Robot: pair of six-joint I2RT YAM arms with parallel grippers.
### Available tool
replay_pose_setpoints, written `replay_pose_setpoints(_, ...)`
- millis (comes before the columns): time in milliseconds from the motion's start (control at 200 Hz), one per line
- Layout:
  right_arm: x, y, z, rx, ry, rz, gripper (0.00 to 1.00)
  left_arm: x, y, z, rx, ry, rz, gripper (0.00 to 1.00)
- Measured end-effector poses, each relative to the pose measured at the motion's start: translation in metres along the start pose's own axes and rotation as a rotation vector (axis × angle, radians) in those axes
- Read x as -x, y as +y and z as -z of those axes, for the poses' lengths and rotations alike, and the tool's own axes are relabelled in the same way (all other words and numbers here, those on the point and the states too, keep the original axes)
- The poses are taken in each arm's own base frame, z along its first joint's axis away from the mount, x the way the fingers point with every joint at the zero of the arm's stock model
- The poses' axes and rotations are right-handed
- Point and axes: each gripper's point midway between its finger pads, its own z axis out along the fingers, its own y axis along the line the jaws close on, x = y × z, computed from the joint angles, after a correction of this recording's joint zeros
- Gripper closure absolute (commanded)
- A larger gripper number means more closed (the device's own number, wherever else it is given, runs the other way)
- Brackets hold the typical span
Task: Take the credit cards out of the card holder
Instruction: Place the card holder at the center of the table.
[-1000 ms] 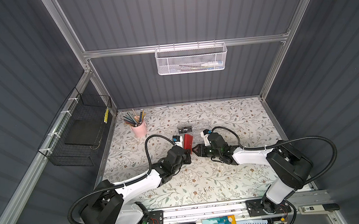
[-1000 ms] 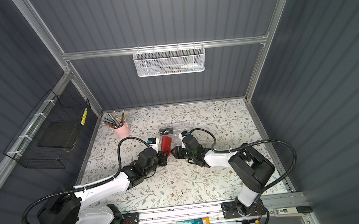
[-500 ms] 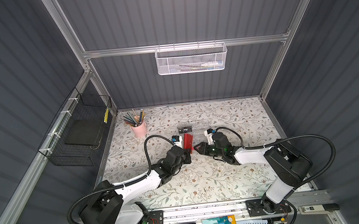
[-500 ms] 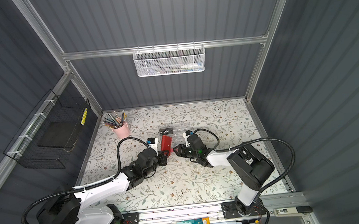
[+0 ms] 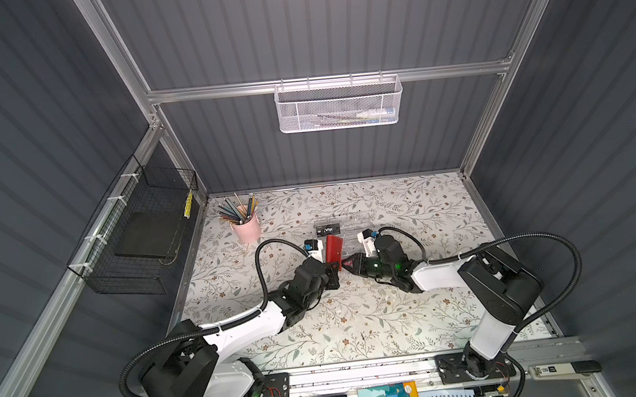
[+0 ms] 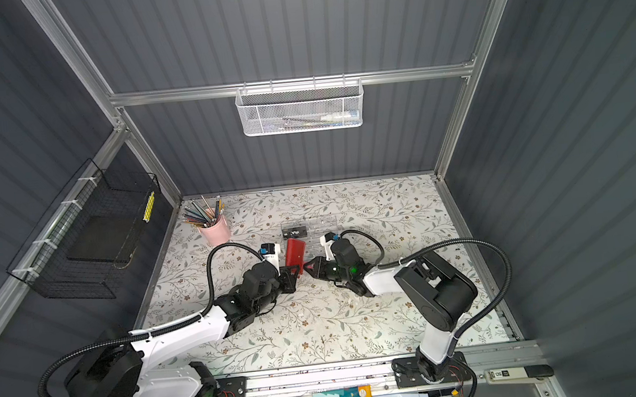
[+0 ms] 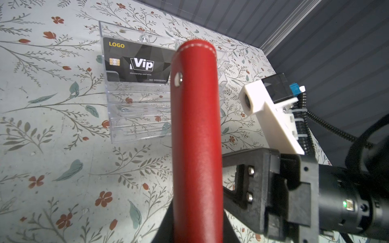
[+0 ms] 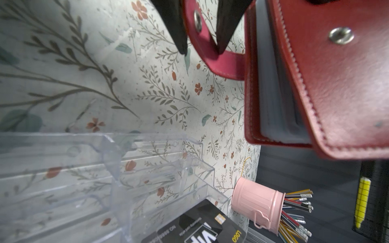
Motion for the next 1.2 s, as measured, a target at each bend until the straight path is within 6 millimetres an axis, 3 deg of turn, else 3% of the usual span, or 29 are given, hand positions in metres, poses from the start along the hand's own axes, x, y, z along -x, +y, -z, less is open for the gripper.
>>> replay_pose_setpoints(220,0.003,0.003,0.000,0.015,-0.010,0.003,0.71,0.001,-0.002,0.000,-0.012,-0.004,0.012,1.00)
replay_pose_setpoints(505,0.008,0.005,0.001,0.031,-0.023,0.001,1.00,-0.005,0.002,0.000,-0.004,0.008,0.018,1.00)
replay_pose_setpoints(615,0.008,0.005,0.002,0.031,-0.024,-0.003,1.00,-0.005,0.002,0.000,-0.004,0.008,0.018,0.70)
replay_pose_setpoints(760,0.003,0.002,0.008,0.021,-0.020,-0.006,1.00,-0.006,0.003,0.000,-0.001,0.009,0.028,0.59)
replay_pose_setpoints(1201,-0.018,-0.028,0.026,-0.075,-0.015,-0.020,1.00,-0.029,0.016,-0.016,0.039,0.058,0.077,0.57)
